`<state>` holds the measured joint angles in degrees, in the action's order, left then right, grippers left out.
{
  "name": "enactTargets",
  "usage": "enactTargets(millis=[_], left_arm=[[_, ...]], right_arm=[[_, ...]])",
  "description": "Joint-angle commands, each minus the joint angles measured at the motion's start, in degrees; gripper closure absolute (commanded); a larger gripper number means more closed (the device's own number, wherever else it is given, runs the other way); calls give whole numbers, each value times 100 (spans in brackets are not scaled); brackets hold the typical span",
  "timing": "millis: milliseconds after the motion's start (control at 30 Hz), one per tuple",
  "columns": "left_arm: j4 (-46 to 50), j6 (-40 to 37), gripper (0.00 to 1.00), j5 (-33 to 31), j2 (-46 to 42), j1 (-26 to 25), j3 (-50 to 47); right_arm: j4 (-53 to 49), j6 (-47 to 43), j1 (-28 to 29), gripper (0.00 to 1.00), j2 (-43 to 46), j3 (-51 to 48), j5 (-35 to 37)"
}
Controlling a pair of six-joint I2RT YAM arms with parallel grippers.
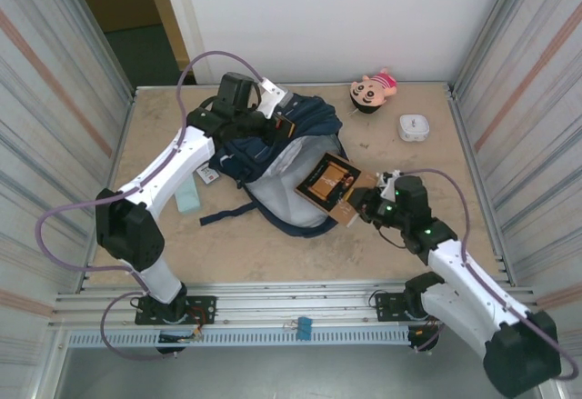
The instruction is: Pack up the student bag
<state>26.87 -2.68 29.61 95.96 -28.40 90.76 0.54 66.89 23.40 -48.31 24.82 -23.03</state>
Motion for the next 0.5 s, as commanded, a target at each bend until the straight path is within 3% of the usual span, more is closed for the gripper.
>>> enactTargets(millis=[0,200,467], left_arm=[[-472,263,100,825,-96,63,390],[-324,150,100,893,-96,141,413],[-530,210,100,1155,-139,204,355]], right_arm=[[2328,853,493,100,-529,109,1081],[3658,1187,1268,100,-2036,473,2254],[4066,1353,1509,100,-3764,1495,2701]])
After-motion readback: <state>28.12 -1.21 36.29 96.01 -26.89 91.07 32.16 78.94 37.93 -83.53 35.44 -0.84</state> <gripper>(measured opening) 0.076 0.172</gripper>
